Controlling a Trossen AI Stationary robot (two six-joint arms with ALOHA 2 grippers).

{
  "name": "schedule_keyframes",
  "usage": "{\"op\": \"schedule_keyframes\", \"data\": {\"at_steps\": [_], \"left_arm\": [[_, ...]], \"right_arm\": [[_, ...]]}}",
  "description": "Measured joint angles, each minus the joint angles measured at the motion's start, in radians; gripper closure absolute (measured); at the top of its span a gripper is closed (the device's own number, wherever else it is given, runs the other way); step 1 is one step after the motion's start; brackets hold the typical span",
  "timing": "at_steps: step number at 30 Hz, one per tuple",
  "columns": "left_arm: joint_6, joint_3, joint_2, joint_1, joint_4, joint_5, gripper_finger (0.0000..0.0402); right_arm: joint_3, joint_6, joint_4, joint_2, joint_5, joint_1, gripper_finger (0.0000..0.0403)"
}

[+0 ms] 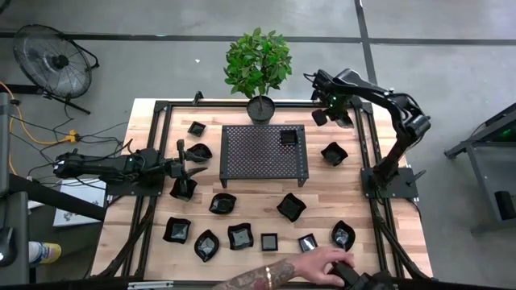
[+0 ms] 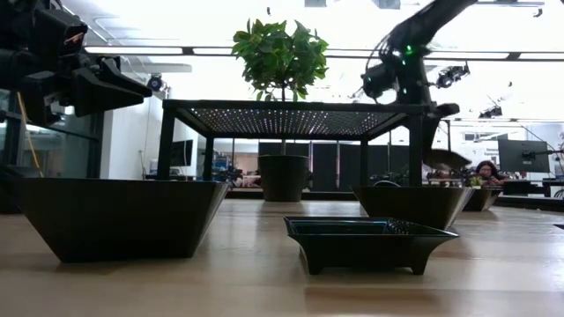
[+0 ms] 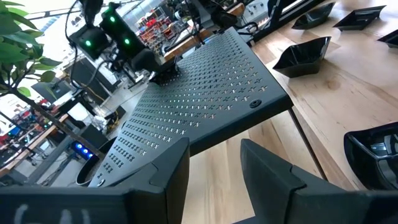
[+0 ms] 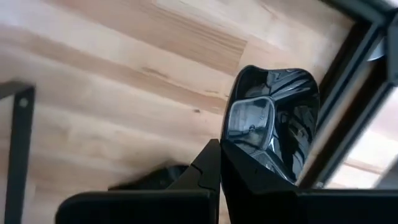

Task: Pick & Place Mini shaped plates
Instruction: Put the black leaf-shaped plate on the shelf

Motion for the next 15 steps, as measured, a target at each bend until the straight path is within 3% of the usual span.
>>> {"op": "schedule_keyframes", "data": {"at_steps": [10,15], "left_arm": [[0.000,0.000,0.000,0.000,0.000,0.000,0.0261],[0.000,0.000,0.000,0.000,0.000,0.000,0.0261]], "right_arm": [[0.246,-0.053,-0.246,-0.008,0.050,0.117,0.0403],[0.261,-0.059,-0.268,-0.092,0.015,0.181,0.0403]]}}
